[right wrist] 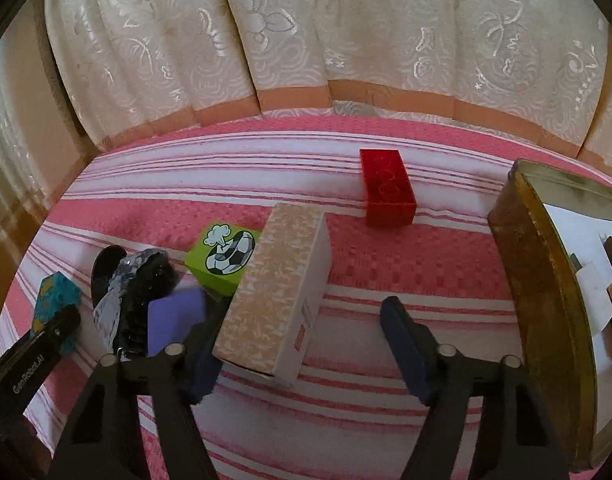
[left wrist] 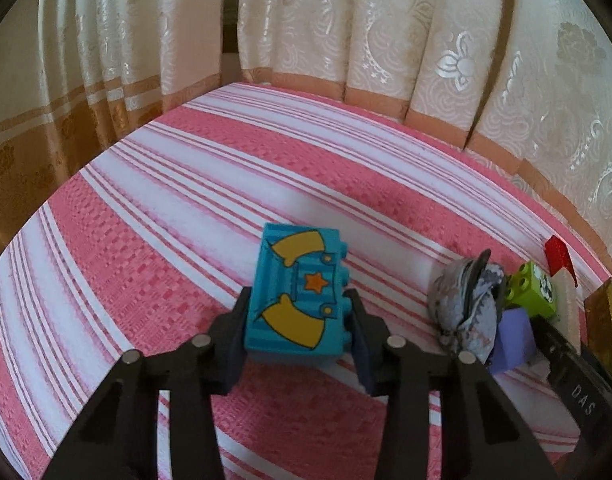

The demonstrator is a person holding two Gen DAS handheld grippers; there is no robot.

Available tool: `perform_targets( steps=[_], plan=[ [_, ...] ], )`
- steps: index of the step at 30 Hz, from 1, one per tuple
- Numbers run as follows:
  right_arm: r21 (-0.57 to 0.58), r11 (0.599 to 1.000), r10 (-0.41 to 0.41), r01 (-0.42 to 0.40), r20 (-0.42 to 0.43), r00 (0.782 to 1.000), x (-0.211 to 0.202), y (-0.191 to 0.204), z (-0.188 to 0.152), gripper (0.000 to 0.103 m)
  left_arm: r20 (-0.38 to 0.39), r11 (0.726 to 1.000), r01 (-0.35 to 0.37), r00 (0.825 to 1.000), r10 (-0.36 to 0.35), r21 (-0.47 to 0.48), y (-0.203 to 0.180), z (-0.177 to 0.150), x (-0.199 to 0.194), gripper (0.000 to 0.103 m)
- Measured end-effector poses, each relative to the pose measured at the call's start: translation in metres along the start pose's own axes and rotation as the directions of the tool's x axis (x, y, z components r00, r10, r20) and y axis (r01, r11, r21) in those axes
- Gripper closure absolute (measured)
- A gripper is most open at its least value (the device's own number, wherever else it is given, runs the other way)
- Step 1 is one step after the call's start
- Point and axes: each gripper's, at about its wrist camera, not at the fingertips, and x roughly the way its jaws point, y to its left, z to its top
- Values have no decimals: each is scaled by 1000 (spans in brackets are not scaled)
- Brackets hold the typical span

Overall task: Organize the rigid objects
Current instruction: 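Grasp the blue toy block with the left tool while the right tool grasps the patterned box, then lift and carry the blue block and patterned box toward the tin tray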

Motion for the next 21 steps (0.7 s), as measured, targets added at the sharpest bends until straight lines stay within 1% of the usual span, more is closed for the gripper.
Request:
perform_targets(
  steps=[1,2,3,6,8,9,11,13,16,19,21],
  plan=[
    [3,1000,1,-1,5,1000,-1,-1,0,72,1,1000,7,1000,-7,-6,1,0,0,60],
    [3,1000,-1,1,5,1000,-2,-2,-1,75,4,1000,17,1000,-17,-14,3,0,-1,60],
    [7,1000,11,-11,6,1000,-2,-5,-1,75,5,1000,23,1000,-23,-20,4,0,-1,61],
    [35,997,69,-70,13,998,-5,-17,-4,75,19,997,71,997,-70,-39,8,0,-4,62],
    [63,987,148,-149,28,989,-9,-24,-7,75,35,995,87,996,-86,-39,7,0,-7,62],
    [66,983,170,-173,43,984,-13,-27,-8,75,42,995,95,995,-93,-37,7,1,-8,62],
    [57,980,185,-190,82,979,-21,-29,-10,75,81,992,121,990,-119,-31,5,1,-15,62],
    [46,975,211,-218,122,970,-32,-31,-13,75,125,991,134,984,-131,-19,4,3,-22,62],
    [29,961,267,-276,176,948,-48,-32,-18,75,195,989,148,970,-146,3,2,3,-35,62],
    [-4,956,285,-292,228,931,-64,-30,-23,75,241,984,177,954,-178,23,0,2,-43,62],
    [-33,964,262,-263,262,929,-72,-27,-25,75,260,983,179,948,-181,34,-2,3,-47,62]
  ],
)
